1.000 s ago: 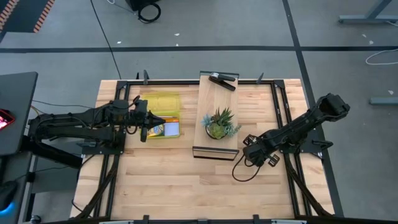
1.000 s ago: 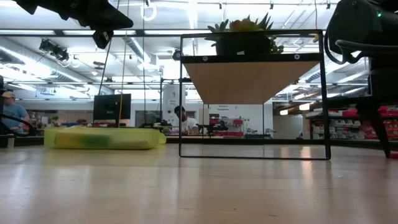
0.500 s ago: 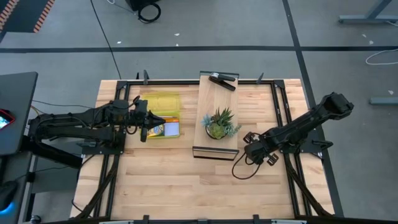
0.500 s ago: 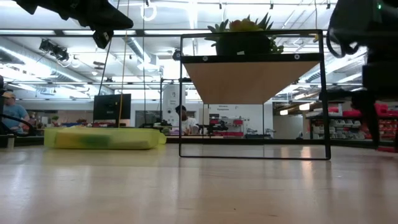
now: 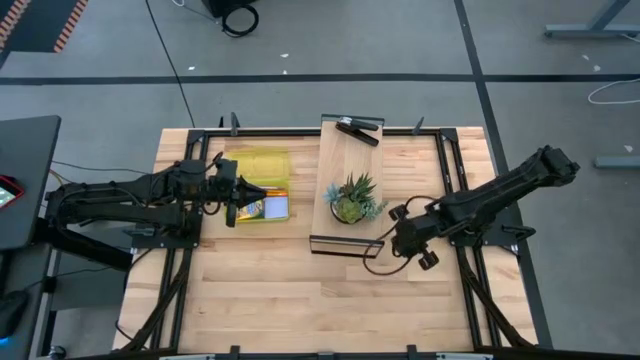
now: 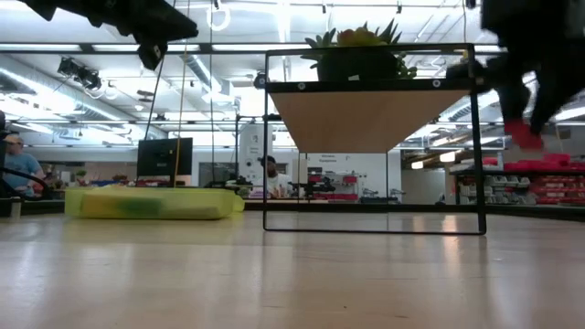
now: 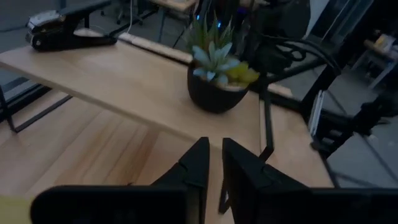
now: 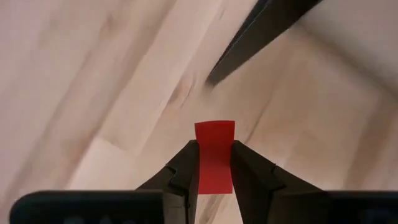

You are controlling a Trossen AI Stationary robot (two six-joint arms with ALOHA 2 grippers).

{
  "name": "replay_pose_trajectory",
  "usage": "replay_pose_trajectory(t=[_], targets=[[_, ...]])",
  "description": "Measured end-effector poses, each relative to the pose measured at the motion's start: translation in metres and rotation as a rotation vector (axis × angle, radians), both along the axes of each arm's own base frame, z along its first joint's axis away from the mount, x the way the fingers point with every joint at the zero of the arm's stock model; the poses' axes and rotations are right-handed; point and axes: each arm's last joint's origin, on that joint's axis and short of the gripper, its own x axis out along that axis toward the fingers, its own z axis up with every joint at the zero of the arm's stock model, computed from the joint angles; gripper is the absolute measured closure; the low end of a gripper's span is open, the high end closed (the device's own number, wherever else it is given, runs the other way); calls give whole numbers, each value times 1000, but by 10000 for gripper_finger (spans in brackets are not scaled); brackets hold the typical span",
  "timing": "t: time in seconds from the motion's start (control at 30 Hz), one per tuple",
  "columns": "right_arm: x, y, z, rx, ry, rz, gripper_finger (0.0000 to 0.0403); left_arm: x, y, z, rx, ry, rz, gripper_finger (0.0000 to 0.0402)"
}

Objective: Pack school essentials
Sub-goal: Put the red eraser into the yellow supply box

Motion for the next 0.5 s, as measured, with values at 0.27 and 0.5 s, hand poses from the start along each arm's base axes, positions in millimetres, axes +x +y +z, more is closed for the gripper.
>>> replay_pose_trajectory(t=[0.27,0.5], targets=[[-5,-4,54,44,-140,-161,312,2,0,11,-34,-119,-4,343],[1,-16,99,52,-284,-352,312,3,0,20,9,-210,4,342]])
